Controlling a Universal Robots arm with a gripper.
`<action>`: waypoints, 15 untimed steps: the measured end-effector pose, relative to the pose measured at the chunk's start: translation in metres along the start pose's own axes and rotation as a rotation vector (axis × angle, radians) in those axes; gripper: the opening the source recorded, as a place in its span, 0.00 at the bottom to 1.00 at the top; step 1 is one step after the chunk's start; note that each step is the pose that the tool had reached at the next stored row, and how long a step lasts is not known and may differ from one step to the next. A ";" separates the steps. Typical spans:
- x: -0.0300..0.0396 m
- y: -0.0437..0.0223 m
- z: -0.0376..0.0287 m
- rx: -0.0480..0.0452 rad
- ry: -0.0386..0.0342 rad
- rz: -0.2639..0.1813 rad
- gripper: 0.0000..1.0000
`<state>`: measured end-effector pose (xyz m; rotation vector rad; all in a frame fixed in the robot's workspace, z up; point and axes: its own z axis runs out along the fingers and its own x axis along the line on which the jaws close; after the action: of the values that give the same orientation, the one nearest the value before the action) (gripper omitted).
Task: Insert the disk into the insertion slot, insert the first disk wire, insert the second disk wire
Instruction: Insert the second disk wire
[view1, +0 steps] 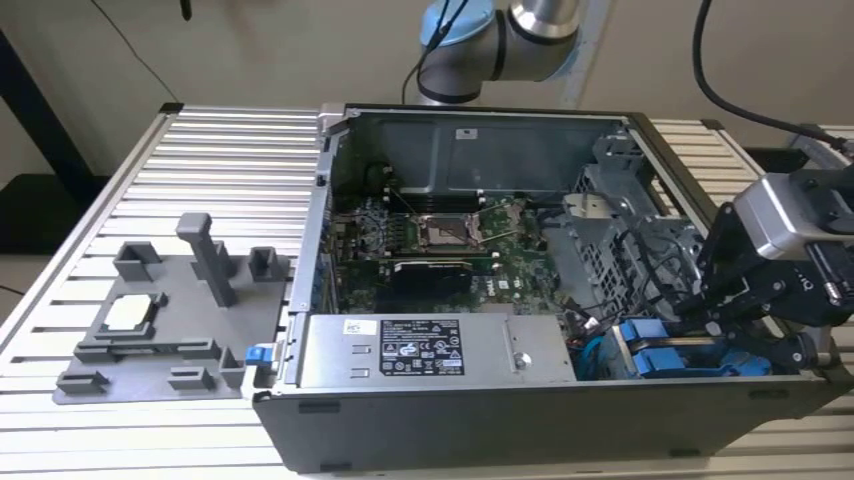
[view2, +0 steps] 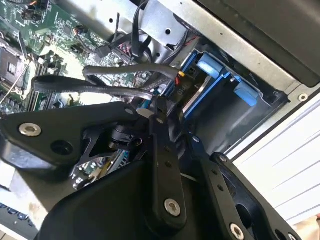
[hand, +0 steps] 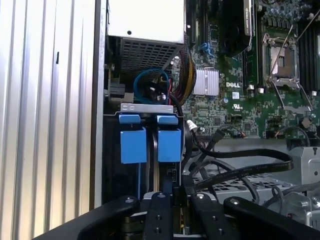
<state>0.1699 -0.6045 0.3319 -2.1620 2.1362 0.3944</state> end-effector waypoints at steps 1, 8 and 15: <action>0.0000 0.0001 -0.0003 0.0001 -0.0001 0.000 0.24; -0.0021 0.0012 -0.0090 0.0005 -0.0114 0.000 0.24; -0.0059 0.0032 -0.0244 0.0006 -0.0149 0.001 0.24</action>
<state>0.1698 -0.6046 0.3571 -2.1512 2.1290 0.4085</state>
